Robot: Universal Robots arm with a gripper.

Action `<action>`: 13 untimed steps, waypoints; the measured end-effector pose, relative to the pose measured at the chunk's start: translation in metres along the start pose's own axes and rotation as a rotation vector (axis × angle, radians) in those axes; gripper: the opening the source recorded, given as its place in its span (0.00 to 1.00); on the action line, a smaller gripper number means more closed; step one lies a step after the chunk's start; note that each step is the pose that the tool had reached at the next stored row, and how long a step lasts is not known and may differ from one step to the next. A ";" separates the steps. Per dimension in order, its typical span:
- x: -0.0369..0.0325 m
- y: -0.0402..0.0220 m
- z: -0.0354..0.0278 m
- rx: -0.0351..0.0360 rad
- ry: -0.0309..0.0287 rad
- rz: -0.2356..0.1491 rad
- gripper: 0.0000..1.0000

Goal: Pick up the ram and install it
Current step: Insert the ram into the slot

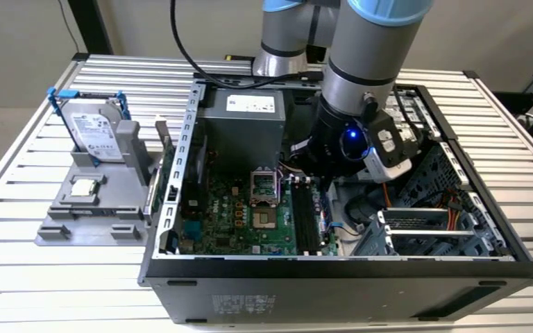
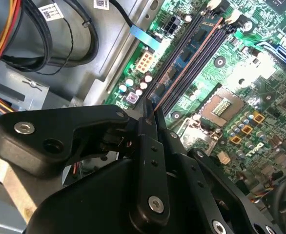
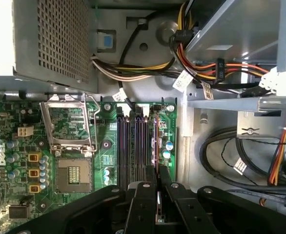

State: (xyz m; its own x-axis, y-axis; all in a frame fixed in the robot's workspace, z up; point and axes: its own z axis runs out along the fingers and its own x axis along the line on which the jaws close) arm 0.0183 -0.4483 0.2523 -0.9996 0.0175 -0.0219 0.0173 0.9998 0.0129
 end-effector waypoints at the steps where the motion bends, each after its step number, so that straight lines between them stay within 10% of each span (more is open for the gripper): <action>1: 0.0000 0.0000 0.0000 0.0000 0.0000 0.000 0.00; 13: 0.0003 -0.0017 0.0071 0.0002 0.0018 0.000 0.00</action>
State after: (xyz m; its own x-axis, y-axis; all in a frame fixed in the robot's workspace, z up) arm 0.0182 -0.4499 0.2452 -0.9996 0.0176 -0.0201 0.0173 0.9998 0.0128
